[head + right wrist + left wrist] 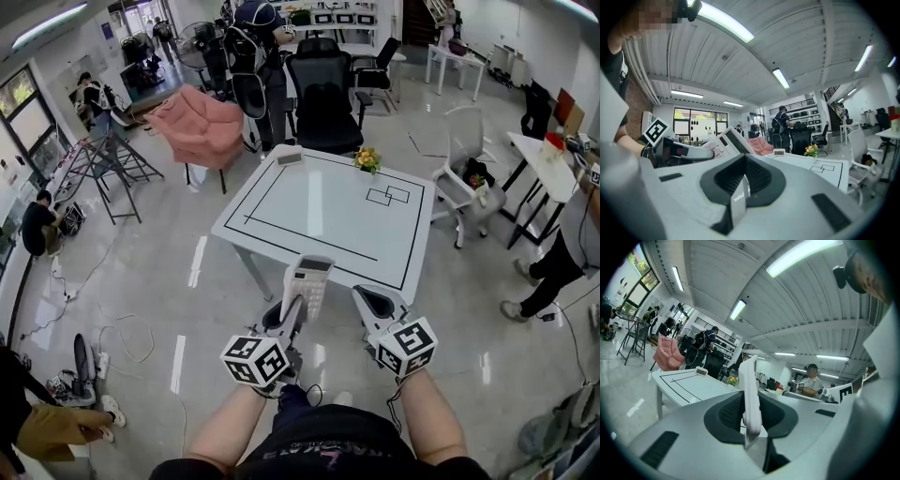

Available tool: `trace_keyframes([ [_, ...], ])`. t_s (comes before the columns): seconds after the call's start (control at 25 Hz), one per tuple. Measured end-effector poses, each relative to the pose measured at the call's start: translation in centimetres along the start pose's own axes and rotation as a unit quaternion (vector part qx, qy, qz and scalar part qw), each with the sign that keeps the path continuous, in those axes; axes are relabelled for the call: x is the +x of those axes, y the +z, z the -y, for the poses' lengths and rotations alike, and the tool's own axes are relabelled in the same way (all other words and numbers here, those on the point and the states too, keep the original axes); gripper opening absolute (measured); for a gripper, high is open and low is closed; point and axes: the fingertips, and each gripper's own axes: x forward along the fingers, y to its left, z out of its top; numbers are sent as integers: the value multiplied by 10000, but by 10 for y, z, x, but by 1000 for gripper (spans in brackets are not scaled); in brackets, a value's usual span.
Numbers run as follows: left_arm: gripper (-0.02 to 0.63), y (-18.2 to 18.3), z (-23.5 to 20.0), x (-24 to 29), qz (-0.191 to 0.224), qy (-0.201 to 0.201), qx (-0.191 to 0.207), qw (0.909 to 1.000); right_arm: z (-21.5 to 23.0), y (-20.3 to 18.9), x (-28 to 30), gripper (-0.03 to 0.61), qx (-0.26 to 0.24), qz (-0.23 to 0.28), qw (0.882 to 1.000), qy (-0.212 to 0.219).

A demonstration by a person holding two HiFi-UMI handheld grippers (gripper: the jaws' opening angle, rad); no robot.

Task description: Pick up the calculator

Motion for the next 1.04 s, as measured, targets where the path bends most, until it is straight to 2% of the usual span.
trace_keyframes([
  [1.04, 66, -3, 10, 6, -52, 25, 110, 9999, 8, 3, -7, 1, 43, 106, 9999, 36],
])
